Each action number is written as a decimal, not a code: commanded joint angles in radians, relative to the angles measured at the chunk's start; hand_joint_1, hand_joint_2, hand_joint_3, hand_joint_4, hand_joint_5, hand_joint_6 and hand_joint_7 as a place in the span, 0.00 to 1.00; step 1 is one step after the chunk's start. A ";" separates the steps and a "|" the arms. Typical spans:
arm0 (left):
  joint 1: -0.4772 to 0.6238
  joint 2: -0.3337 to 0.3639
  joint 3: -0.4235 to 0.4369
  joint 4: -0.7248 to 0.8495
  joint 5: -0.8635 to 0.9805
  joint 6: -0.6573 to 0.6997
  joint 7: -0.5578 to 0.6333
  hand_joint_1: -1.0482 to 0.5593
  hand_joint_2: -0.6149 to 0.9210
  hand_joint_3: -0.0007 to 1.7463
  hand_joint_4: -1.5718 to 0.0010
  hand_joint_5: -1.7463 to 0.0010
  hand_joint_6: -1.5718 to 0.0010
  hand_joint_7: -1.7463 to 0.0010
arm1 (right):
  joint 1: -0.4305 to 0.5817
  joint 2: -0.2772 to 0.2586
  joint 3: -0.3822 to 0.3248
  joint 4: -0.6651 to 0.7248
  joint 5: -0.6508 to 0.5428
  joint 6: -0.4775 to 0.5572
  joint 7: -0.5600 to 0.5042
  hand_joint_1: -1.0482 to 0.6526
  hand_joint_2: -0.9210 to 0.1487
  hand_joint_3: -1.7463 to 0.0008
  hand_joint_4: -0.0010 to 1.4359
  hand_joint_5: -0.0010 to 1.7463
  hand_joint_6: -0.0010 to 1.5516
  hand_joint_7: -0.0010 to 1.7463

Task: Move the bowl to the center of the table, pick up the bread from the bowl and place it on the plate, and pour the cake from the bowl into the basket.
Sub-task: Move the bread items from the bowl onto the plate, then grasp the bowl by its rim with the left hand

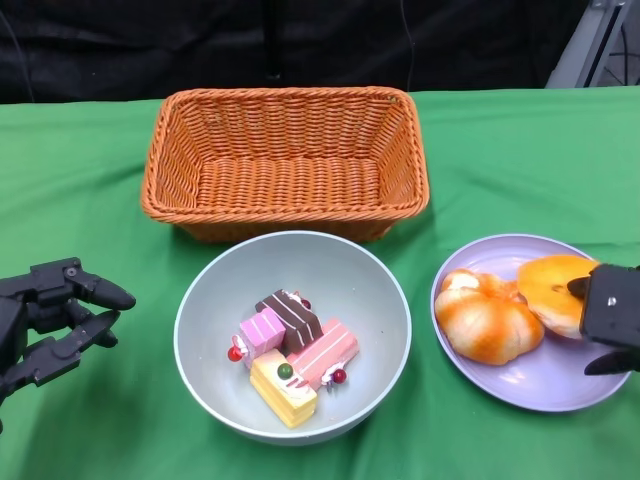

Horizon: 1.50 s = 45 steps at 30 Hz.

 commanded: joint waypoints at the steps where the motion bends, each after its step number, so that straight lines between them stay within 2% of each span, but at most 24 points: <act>1: -0.001 0.010 0.007 -0.003 -0.015 0.001 0.015 0.61 1.00 0.17 0.48 0.30 0.45 0.50 | -0.020 -0.032 0.000 -0.034 0.014 0.015 0.032 0.06 0.00 0.86 0.12 0.00 0.10 0.00; 6: 0.000 0.014 0.003 0.001 -0.004 -0.008 0.022 0.61 1.00 0.18 0.48 0.30 0.45 0.50 | 0.004 -0.036 -0.019 -0.070 0.020 -0.028 -0.007 0.01 0.00 0.66 0.19 0.02 0.16 0.02; 11: 0.001 0.014 0.003 -0.001 -0.004 -0.013 0.021 0.61 1.00 0.18 0.49 0.30 0.45 0.50 | 0.047 0.003 -0.073 -0.129 0.033 -0.019 -0.125 0.03 0.00 0.60 0.28 0.04 0.24 0.03; 14: 0.001 0.013 0.005 -0.003 -0.008 -0.006 0.020 0.61 1.00 0.17 0.48 0.30 0.45 0.50 | 0.050 -0.016 -0.078 -0.215 0.021 0.052 -0.101 0.06 0.00 0.59 0.29 0.04 0.25 0.02; 17: -0.003 0.011 0.006 0.005 -0.009 -0.009 0.021 0.62 1.00 0.17 0.48 0.30 0.45 0.50 | 0.041 -0.052 -0.070 -0.292 0.012 0.140 -0.031 0.07 0.00 0.62 0.27 0.02 0.25 0.01; 20: -0.006 0.011 0.006 0.008 -0.010 -0.004 0.020 0.61 1.00 0.17 0.48 0.30 0.45 0.50 | 0.033 -0.091 -0.050 -0.332 0.008 0.185 0.037 0.07 0.00 0.63 0.27 0.01 0.24 0.00; 25: -0.008 0.012 0.007 0.012 -0.015 -0.002 0.015 0.61 1.00 0.17 0.48 0.30 0.45 0.50 | 0.049 -0.112 -0.038 -0.369 0.008 0.200 0.066 0.08 0.00 0.68 0.30 0.02 0.26 0.01; 30: -0.006 0.016 0.007 0.014 -0.011 -0.017 0.016 0.61 1.00 0.17 0.48 0.30 0.45 0.50 | 0.068 -0.100 -0.052 -0.383 0.018 0.182 0.042 0.08 0.00 0.70 0.33 0.02 0.27 0.01; 34: -0.003 0.016 0.006 0.009 -0.008 -0.018 0.019 0.61 1.00 0.17 0.48 0.30 0.45 0.50 | 0.109 -0.025 -0.125 -0.392 0.079 0.115 -0.072 0.12 0.00 0.77 0.42 0.04 0.32 0.02; 35: -0.003 0.016 0.006 0.008 -0.006 -0.018 0.021 0.61 1.00 0.17 0.48 0.30 0.45 0.50 | 0.125 0.020 -0.160 -0.398 0.125 0.079 -0.117 0.15 0.00 0.79 0.43 0.04 0.33 0.02; 38: -0.004 0.013 0.007 0.012 -0.011 -0.019 0.018 0.61 1.00 0.17 0.48 0.30 0.45 0.50 | 0.168 0.157 -0.250 -0.403 0.276 -0.041 -0.228 0.33 0.00 0.88 0.49 0.05 0.40 0.04; 40: -0.005 0.011 0.009 0.012 -0.015 -0.012 0.017 0.61 1.00 0.17 0.48 0.29 0.45 0.50 | 0.196 0.237 -0.277 -0.406 0.357 -0.107 -0.280 0.48 0.00 0.91 0.57 0.08 0.48 0.06; 41: -0.005 0.012 0.008 0.012 -0.015 -0.010 0.017 0.62 1.00 0.17 0.48 0.29 0.45 0.50 | 0.208 0.267 -0.285 -0.405 0.392 -0.139 -0.297 0.52 0.00 0.91 0.61 0.09 0.52 0.07; 45: -0.005 0.013 0.008 0.011 -0.013 -0.008 0.018 0.62 1.00 0.17 0.48 0.29 0.45 0.50 | 0.222 0.288 -0.289 -0.394 0.431 -0.190 -0.318 0.57 0.00 0.90 0.65 0.10 0.56 0.08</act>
